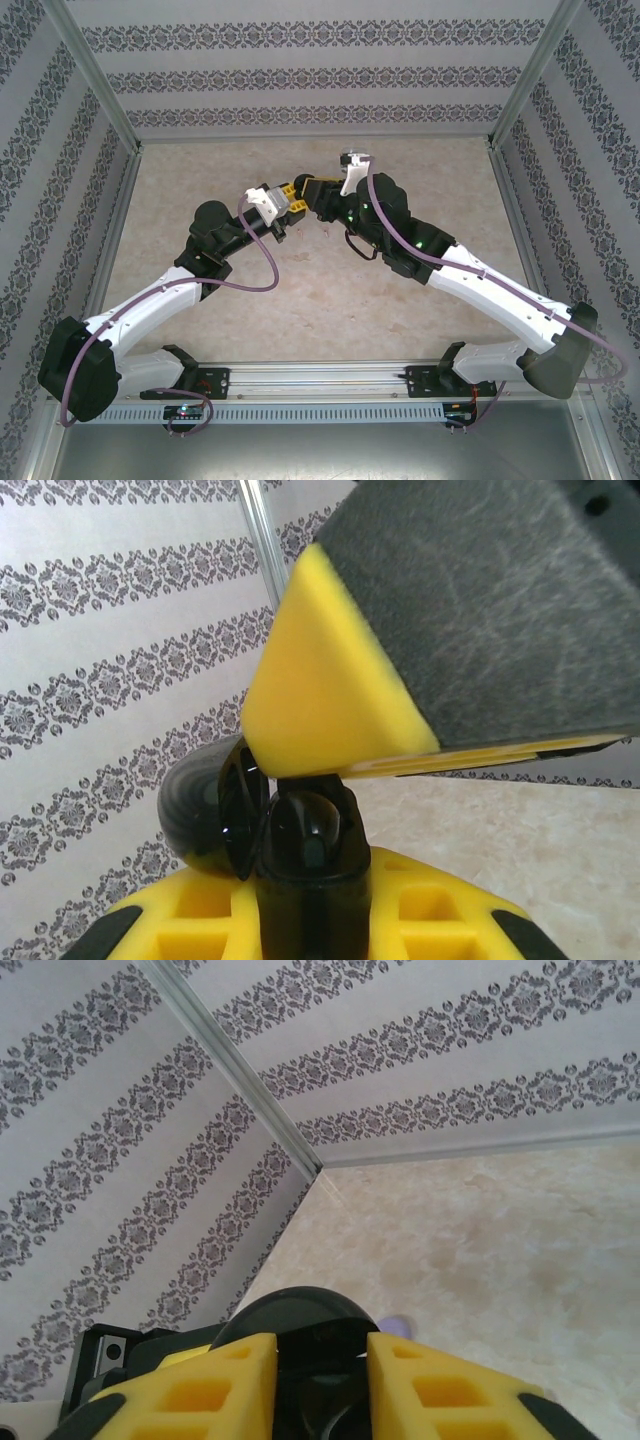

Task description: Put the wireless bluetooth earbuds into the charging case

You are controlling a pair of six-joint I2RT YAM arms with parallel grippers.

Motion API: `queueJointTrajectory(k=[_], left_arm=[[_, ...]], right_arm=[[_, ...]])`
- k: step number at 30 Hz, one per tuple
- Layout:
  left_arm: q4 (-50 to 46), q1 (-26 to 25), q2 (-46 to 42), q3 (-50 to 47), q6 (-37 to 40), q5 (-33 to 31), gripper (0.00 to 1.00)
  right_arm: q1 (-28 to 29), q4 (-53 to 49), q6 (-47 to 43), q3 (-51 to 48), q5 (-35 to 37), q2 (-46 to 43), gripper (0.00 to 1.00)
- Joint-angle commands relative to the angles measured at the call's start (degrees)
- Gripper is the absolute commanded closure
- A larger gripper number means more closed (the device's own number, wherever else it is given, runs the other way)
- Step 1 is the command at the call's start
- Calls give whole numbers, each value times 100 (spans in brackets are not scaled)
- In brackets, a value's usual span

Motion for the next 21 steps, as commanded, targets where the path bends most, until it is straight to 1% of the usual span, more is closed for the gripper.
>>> queueJointTrajectory(k=[1,3,7,12,14,17,18,21], left_arm=[[256,-58,-79,244,-169,-29,100],[267,-57,-80,224,-203,-21,100],[295,-76,-64,198,-259,-15,100],[302,-92,-44,182,-287,-4,100],[273,-92,-20,183,-305,18,100],[206,-93,19,170,-319,104,100],[174,-93,26,166,-328,168,100],[-24,-101,76,172,-320,323,100]], right_arm=[[-44,-336,-8,220,85,12,62],[-128,-345,43,303,-23,-15,54],[-288,-313,125,421,-274,-100,42],[-479,-293,208,508,-509,-297,33],[-600,-449,222,643,-599,-340,33],[-946,-956,284,1037,-1036,-188,38],[-1101,-1182,301,1226,-1276,-80,44],[-1474,-1892,286,1820,-2050,368,69]])
